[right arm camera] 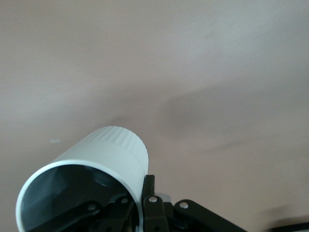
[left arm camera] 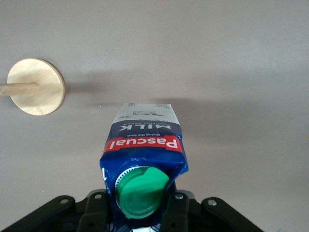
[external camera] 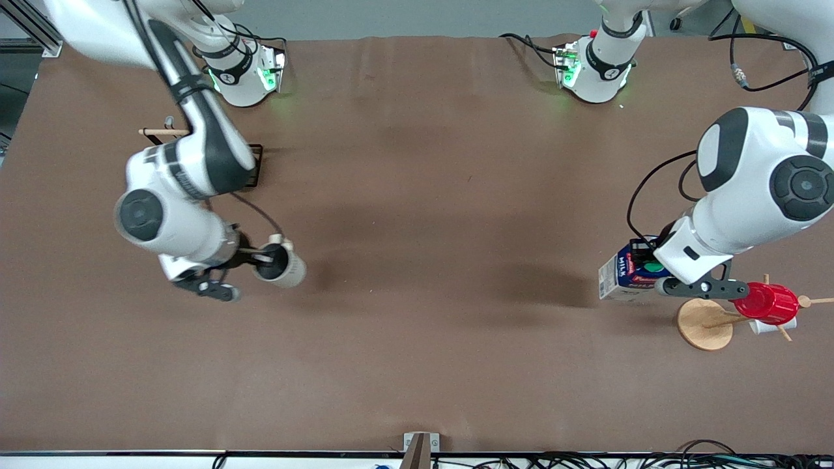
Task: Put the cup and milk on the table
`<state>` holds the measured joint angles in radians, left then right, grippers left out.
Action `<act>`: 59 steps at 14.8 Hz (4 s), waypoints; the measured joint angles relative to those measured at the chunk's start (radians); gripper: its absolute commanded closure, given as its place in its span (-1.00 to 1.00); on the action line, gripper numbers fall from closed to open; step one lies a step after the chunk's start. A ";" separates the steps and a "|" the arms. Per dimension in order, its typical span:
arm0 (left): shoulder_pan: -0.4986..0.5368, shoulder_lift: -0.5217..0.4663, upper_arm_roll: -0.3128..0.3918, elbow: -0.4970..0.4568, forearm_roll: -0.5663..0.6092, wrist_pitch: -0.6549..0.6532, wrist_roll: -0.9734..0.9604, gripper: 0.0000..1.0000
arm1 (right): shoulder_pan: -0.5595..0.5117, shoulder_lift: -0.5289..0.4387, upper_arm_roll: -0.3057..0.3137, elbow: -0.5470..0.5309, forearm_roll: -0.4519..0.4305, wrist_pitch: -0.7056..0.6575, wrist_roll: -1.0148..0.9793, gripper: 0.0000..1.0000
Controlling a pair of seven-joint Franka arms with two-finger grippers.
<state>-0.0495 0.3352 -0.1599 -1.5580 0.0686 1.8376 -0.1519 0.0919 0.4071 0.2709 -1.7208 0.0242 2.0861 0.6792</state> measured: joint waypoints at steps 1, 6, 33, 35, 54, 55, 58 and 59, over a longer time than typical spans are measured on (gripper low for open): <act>-0.008 0.000 0.000 0.000 0.000 0.000 -0.017 0.25 | 0.020 0.010 0.026 -0.001 -0.018 0.030 0.093 0.99; -0.073 0.003 -0.002 0.000 0.000 -0.002 -0.101 0.25 | 0.206 0.143 0.047 0.004 -0.187 0.151 0.541 0.99; -0.549 0.303 -0.010 0.144 -0.014 0.261 -0.858 0.17 | 0.028 -0.139 0.098 0.168 -0.241 -0.297 0.317 -1.00; -0.554 0.306 -0.010 0.147 -0.014 0.264 -0.863 0.16 | -0.024 -0.204 0.088 0.165 -0.241 -0.360 0.188 -1.00; -0.566 0.320 -0.021 0.175 -0.032 0.237 -0.865 -1.00 | -0.058 -0.385 -0.337 0.229 -0.053 -0.586 -0.501 -1.00; -0.565 0.317 -0.021 0.185 -0.032 0.225 -0.865 -1.00 | -0.058 -0.385 -0.337 0.229 -0.052 -0.586 -0.516 -1.00; -0.549 0.265 -0.016 0.215 -0.032 0.153 -0.865 -1.00 | -0.056 -0.385 -0.336 0.234 -0.049 -0.586 -0.569 -1.00; -0.535 0.231 -0.011 0.223 -0.031 0.122 -0.865 -1.00 | -0.056 -0.385 -0.336 0.238 -0.047 -0.586 -0.574 -1.00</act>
<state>-0.5840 0.5658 -0.1713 -1.3354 0.0375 1.9594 -1.0172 0.0363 0.0216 -0.0651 -1.4830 -0.0230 1.4999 0.1050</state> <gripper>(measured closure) 0.000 0.000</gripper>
